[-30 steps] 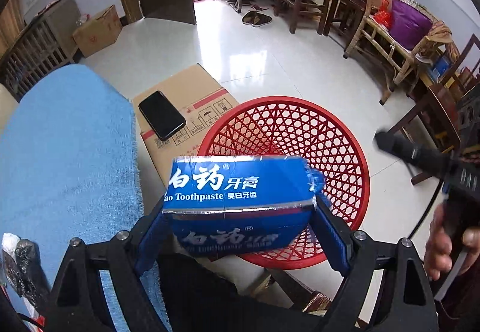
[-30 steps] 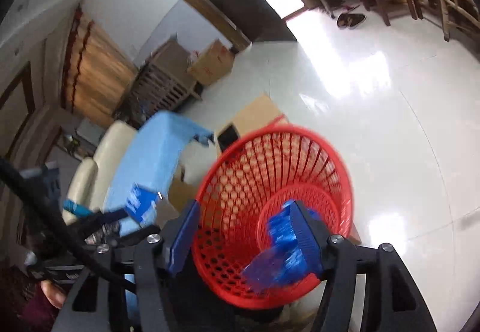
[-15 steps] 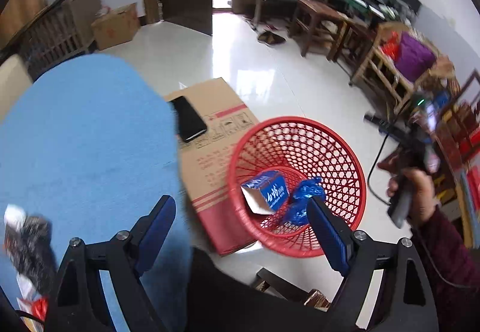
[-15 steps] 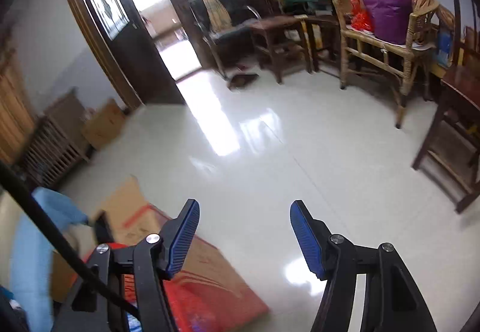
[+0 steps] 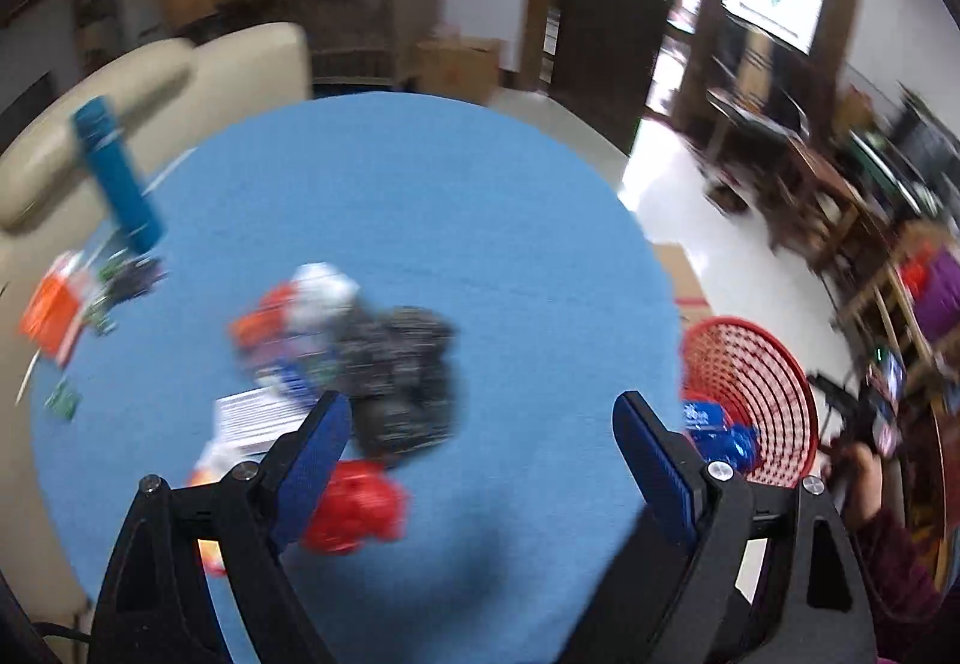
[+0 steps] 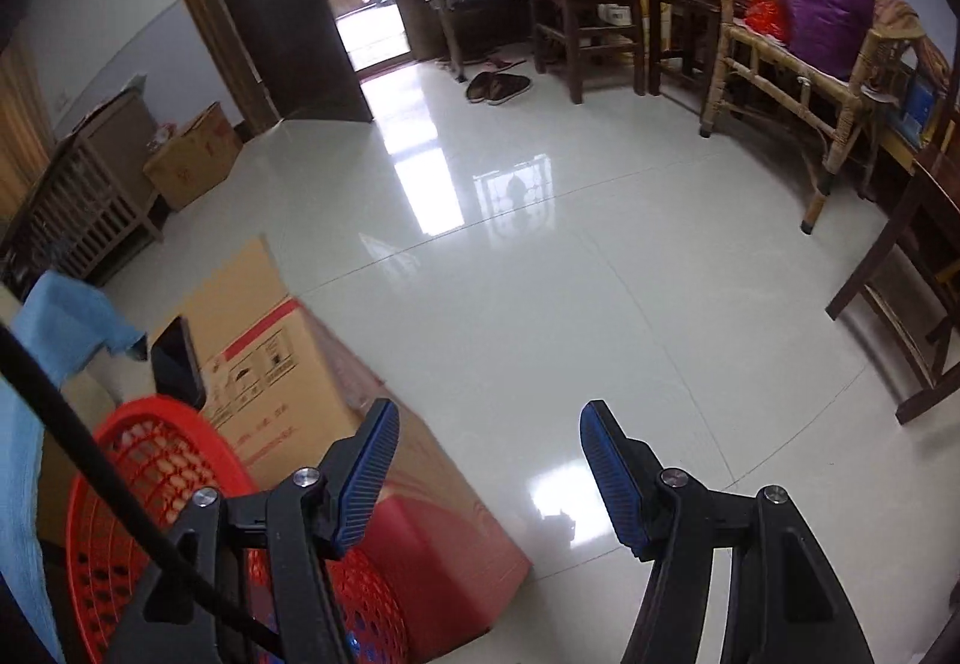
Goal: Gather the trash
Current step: 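Move both tools back over the table, then grasp the red plastic bag with the right tool while the left tool grasps the white-orange medicine box, then carry both items over the red wastebasket and open both tools to drop them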
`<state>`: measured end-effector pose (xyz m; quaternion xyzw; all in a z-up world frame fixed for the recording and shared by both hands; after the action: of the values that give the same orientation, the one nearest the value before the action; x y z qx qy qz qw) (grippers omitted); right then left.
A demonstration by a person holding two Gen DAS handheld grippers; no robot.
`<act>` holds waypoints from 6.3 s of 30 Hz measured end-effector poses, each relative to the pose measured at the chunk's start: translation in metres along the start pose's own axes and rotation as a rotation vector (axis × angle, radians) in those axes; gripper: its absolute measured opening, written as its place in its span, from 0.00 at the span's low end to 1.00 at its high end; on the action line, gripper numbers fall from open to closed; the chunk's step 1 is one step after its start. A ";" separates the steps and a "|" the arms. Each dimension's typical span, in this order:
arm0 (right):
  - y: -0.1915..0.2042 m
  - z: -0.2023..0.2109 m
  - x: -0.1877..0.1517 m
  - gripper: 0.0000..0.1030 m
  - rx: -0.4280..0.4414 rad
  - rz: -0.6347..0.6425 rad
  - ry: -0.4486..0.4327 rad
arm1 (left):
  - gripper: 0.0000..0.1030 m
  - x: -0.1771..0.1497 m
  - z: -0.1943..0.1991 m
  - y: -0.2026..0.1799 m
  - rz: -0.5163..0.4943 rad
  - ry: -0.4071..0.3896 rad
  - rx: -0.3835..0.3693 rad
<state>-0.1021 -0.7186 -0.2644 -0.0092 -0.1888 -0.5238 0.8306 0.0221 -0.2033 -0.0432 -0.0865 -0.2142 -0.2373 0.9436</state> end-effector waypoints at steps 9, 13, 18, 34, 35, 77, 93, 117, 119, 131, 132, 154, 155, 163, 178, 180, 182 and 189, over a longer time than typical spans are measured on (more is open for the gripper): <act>-0.023 0.039 -0.013 0.65 -0.027 -0.039 -0.074 | 0.87 -0.024 0.036 0.099 0.149 -0.085 0.102; -0.085 0.109 0.015 0.65 -0.050 -0.132 -0.198 | 0.87 -0.049 0.029 0.136 0.204 -0.075 0.136; -0.068 0.189 0.025 0.65 0.087 -0.052 -0.273 | 0.87 -0.076 0.009 0.149 0.212 -0.032 0.134; 0.367 0.181 -0.257 0.65 0.709 0.957 0.356 | 0.87 -0.113 -0.019 0.174 0.154 0.020 0.112; 0.383 0.178 -0.275 0.65 0.712 0.999 0.393 | 0.87 -0.115 -0.020 0.176 0.149 0.021 0.107; 0.346 0.197 -0.270 0.46 0.748 0.914 0.272 | 0.55 -0.069 -0.028 0.132 0.079 0.028 0.128; 0.288 0.250 -0.215 0.46 0.752 0.835 0.035 | 0.55 -0.032 0.051 0.046 -0.041 -0.117 0.242; 0.206 0.259 -0.163 0.46 0.759 0.677 -0.089 | 0.55 -0.010 0.043 -0.068 -0.241 -0.113 0.250; 0.199 0.259 -0.160 0.46 0.756 0.661 -0.095 | 0.55 -0.010 0.040 -0.078 -0.257 -0.108 0.248; 0.161 0.248 -0.135 0.46 0.749 0.565 -0.101 | 0.55 -0.004 0.022 -0.122 -0.336 -0.081 0.239; 0.158 0.246 -0.133 0.46 0.747 0.559 -0.102 | 0.55 -0.004 0.020 -0.125 -0.342 -0.078 0.236; 0.110 0.184 -0.105 0.47 0.526 0.401 -0.045 | 0.55 -0.005 -0.027 -0.185 -0.405 0.032 0.002; 0.108 0.179 -0.105 0.47 0.520 0.389 -0.032 | 0.55 -0.007 -0.031 -0.190 -0.413 0.045 -0.018; 0.090 0.146 -0.102 0.47 0.472 0.311 0.044 | 0.56 -0.014 -0.069 -0.222 -0.461 0.141 -0.092; 0.077 0.110 -0.101 0.51 0.442 0.245 0.141 | 0.57 -0.017 -0.096 -0.230 -0.488 0.185 -0.141; 0.078 0.112 -0.100 0.54 0.441 0.243 0.138 | 0.57 -0.015 -0.091 -0.219 -0.466 0.180 -0.136; 0.080 0.115 -0.099 0.55 0.455 0.243 0.134 | 0.59 -0.012 -0.083 -0.207 -0.447 0.159 -0.132; 0.100 0.133 -0.104 0.55 0.469 0.289 0.106 | 0.62 -0.005 -0.046 -0.165 -0.361 0.079 -0.070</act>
<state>-0.0946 -0.5554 -0.1563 0.1836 -0.2580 -0.3416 0.8849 -0.0448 -0.3572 -0.0767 -0.0702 -0.1807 -0.4131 0.8898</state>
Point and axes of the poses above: each gripper's, at about its wrist camera, not at the fingertips, and z roughly against the way its jaws point, y to its left, x to its top, the point moved 8 cm from there along -z, roughly the way its jaws point, and after that the axes turned 13 degrees about y, right-handed, at the moved point
